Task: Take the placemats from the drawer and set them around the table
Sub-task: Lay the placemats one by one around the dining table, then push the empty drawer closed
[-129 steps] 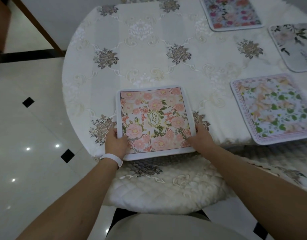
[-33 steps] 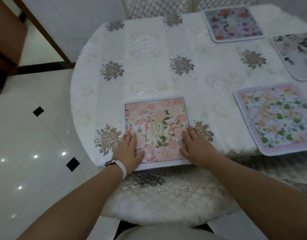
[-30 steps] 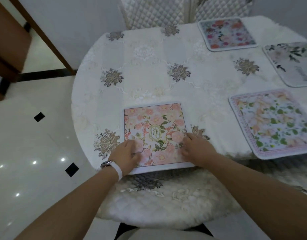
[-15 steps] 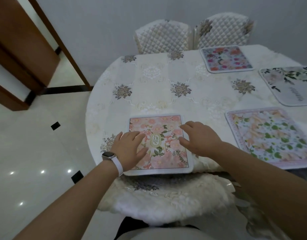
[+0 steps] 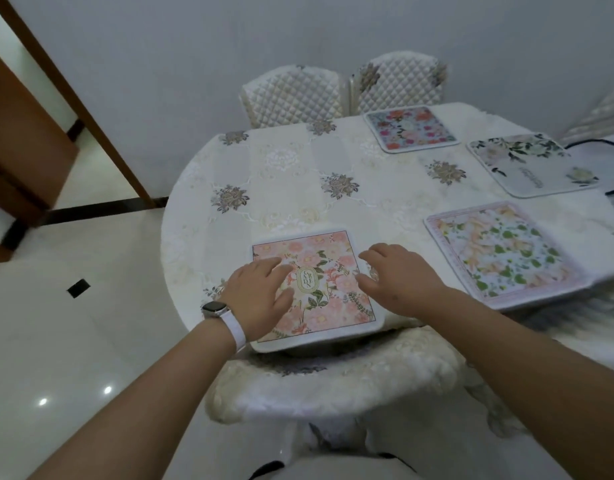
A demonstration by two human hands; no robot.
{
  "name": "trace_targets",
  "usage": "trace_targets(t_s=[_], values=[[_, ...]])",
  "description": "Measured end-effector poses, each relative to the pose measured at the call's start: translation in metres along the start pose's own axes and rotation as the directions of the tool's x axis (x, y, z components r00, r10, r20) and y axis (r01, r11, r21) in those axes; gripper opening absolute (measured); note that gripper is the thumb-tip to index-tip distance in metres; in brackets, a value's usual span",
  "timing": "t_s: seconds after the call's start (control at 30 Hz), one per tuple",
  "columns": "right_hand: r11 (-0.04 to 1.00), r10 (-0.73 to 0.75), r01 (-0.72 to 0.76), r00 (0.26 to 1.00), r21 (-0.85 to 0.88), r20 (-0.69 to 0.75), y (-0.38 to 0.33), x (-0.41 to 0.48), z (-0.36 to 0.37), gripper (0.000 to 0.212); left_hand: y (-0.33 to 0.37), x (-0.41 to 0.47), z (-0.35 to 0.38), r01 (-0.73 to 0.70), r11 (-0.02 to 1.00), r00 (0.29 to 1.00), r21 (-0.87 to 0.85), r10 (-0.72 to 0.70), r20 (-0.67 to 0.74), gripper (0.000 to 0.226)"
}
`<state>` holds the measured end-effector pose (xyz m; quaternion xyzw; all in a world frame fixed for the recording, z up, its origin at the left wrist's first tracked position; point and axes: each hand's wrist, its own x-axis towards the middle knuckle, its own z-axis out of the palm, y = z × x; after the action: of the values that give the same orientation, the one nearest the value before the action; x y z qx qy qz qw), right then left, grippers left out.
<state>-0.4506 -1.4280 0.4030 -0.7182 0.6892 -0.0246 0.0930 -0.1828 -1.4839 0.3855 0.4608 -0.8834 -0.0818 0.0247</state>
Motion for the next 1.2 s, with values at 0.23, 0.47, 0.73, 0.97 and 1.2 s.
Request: trace_targets(t_s=[0.23, 0.47, 0.73, 0.97, 1.2], values=[[0.985, 0.173, -0.174, 0.984, -0.020, -0.038, -0.036, -0.054, -0.005, 0.053, -0.003, -0.013, -0.017, -0.200, 0.978, 0.980, -0.052, 0.200, -0.023, 0.056], [0.911, 0.413, -0.410, 0.906, 0.050, -0.093, -0.062, -0.128, -0.009, 0.051, 0.027, -0.027, -0.016, -0.387, 0.915, 0.921, -0.114, 0.389, -0.010, 0.052], [0.720, 0.693, -0.689, 0.711, 0.078, -0.121, -0.064, -0.247, -0.015, 0.058, 0.125, -0.039, -0.009, -0.659, 0.732, 0.740, -0.173, 0.673, 0.027, 0.052], [0.509, 0.857, -0.851, 0.488, 0.130, -0.166, -0.064, -0.367, -0.016, 0.053, 0.228, -0.079, -0.005, -0.825, 0.538, 0.542, -0.172, 0.840, 0.030, 0.053], [0.312, 0.948, -0.919, 0.287, 0.242, -0.136, -0.082, -0.512, 0.005, 0.054, 0.336, -0.161, 0.016, -0.903, 0.391, 0.384, -0.177, 0.920, 0.074, 0.065]])
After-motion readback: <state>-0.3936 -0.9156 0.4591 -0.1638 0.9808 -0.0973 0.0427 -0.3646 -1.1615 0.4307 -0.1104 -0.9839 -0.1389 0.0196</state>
